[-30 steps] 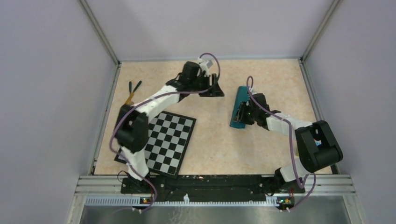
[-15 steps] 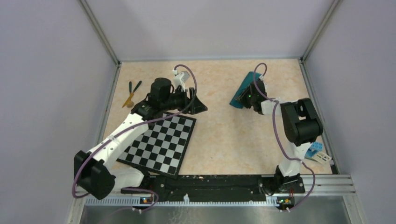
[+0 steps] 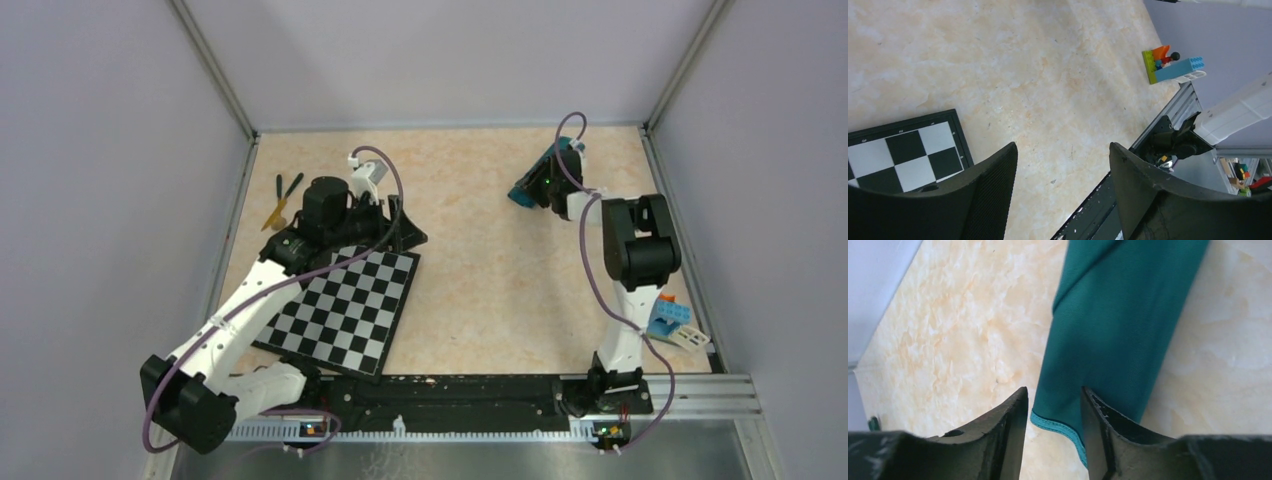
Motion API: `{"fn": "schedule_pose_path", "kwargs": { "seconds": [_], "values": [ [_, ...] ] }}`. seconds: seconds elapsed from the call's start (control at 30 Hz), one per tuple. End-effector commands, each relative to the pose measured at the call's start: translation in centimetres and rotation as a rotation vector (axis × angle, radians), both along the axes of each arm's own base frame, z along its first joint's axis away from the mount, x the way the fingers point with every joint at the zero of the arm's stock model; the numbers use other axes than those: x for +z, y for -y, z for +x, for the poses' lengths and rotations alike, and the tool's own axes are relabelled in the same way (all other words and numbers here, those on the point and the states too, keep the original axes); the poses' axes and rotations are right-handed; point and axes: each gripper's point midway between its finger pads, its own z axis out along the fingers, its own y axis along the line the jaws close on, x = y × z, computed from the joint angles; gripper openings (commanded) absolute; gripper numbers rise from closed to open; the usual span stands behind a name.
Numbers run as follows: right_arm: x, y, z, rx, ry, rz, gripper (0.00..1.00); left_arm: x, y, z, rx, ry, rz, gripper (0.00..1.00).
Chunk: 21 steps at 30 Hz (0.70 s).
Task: Fold the napkin into a case and place the utensils inside
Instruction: Fold the smaller rectangle-folded napkin at the center of the board, then pick up the spoon from the corner of the board.
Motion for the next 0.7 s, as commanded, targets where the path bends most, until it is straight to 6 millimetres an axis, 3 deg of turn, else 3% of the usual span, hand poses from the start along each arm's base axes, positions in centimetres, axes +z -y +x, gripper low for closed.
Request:
{"fn": "schedule_pose_path", "kwargs": {
  "seconds": [0.0,0.07,0.13,0.17,0.23,0.37,0.43,0.53,0.6,0.67],
  "values": [
    [3.4,-1.1,-1.0,0.206,0.0,-0.131,0.46,0.5,-2.3,1.3,0.117,0.025,0.021,0.76],
    [6.9,-1.4,-2.3,0.244,0.031,-0.198,0.53,0.2,-4.0,2.6,0.211,0.018,0.028,0.82],
    [10.4,-1.9,-4.4,0.27,0.082,-0.239,0.69,-0.3,-6.2,4.2,0.32,0.004,0.034,0.88],
    [12.1,-2.7,-5.8,0.295,0.112,-0.247,0.76,-0.6,-7.4,5.0,0.376,0.0,0.044,0.9],
    [13.3,-5.3,-9.2,0.389,0.139,-0.232,0.78,-1.4,-10.5,6.7,0.5,-0.021,0.084,0.92],
    [13.6,-13.8,-18.4,0.708,0.215,-0.167,0.76,-4.1,-16.1,9.8,0.684,-0.015,0.276,0.94],
    [13.4,-16.3,-22.2,0.834,0.231,-0.112,0.74,-6.5,-19.7,11.4,0.769,-0.069,0.371,0.94],
    [13.6,-17.5,-25.9,0.938,0.247,-0.048,0.72,-9.8,-23.4,13.8,0.751,-0.16,0.387,0.89],
    [13.6,-17.0,-26.9,0.964,0.269,-0.051,0.72,-11.3,-26.3,15.4,0.78,-0.226,0.461,0.86],
    [12.8,-16.0,-27.6,0.964,0.247,-0.092,0.72,-13.2,-27.9,16.4,0.77,-0.324,0.416,0.81]
  ]
}}
